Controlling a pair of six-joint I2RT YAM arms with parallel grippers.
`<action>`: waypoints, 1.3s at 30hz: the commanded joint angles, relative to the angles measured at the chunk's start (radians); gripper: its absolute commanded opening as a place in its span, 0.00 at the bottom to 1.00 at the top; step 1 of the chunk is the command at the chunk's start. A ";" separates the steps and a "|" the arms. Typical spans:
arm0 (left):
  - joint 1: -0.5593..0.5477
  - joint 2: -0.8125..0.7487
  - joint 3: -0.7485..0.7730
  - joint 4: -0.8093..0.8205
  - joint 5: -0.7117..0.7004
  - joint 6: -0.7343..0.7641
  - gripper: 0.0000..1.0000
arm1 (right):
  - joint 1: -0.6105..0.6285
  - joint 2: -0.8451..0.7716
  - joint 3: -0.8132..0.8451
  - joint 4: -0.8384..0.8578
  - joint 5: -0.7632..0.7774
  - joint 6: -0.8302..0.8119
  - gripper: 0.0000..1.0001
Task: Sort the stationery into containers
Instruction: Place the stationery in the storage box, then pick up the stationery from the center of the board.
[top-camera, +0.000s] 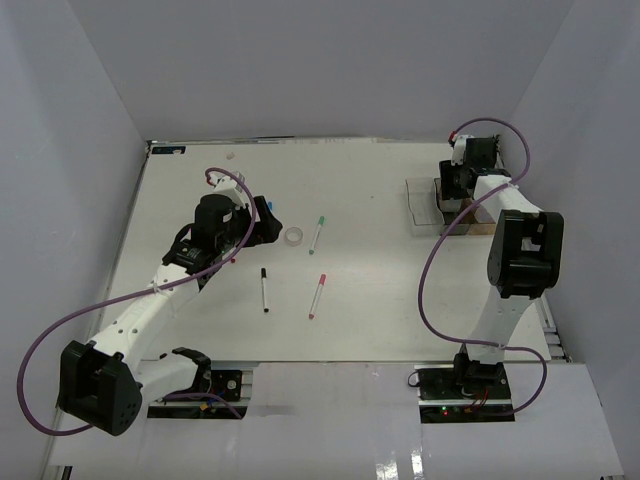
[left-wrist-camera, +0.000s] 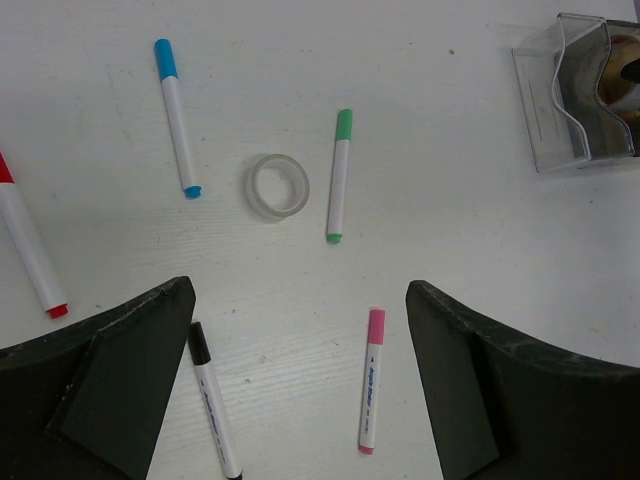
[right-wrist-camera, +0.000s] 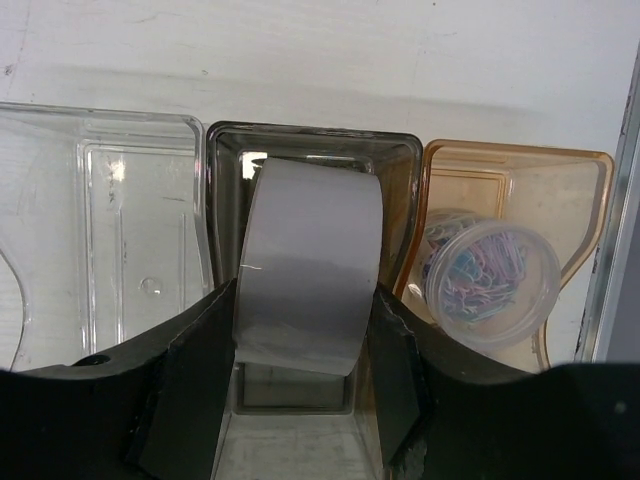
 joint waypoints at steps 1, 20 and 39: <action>-0.004 -0.010 0.040 0.000 0.002 0.009 0.98 | -0.007 -0.007 0.020 0.059 -0.016 -0.022 0.52; 0.004 0.065 0.068 -0.039 0.052 0.010 0.98 | -0.007 -0.578 -0.287 0.147 -0.172 0.161 0.90; -0.018 0.583 0.448 -0.259 -0.064 0.043 0.87 | 0.007 -1.504 -1.014 0.440 -0.321 0.468 0.90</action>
